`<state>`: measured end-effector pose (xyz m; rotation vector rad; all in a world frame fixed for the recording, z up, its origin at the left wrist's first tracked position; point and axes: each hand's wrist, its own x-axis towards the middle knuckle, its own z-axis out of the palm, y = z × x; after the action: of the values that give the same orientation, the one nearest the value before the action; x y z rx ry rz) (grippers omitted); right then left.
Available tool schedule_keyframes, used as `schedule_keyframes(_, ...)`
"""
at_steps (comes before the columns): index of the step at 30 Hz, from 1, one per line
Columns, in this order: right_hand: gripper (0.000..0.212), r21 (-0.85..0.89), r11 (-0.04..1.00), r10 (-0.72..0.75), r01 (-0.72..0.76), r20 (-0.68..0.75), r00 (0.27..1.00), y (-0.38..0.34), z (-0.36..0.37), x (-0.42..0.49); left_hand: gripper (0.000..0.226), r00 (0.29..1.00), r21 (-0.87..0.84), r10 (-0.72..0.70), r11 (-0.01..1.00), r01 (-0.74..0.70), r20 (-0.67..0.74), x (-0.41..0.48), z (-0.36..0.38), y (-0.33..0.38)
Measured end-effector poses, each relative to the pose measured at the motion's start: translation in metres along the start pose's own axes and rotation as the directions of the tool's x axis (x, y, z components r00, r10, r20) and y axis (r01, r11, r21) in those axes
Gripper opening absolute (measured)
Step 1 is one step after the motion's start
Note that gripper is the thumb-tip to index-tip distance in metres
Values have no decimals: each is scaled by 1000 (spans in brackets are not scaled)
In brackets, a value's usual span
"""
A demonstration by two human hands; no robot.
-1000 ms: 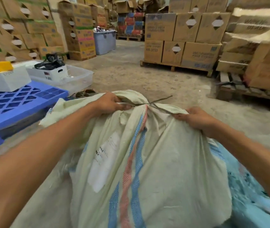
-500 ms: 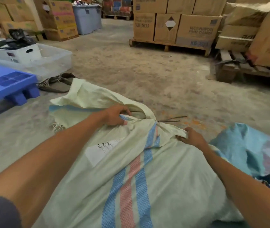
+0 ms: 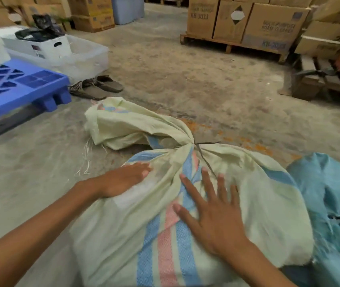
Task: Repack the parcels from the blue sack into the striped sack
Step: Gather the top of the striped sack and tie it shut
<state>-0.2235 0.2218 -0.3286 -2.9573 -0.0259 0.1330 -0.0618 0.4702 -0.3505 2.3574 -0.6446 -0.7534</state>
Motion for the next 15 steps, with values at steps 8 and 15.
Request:
schedule_keyframes(8,79,-173,972,136,-157,-128,982,37,3,-35,72,948,-117,-312,946,304,-65,7,-10,-76)
schedule_keyframes(15,78,-187,973,110,-136,-146,983,31,10,-14,68,861,-283,-333,930,234,-385,-3,-4,-15)
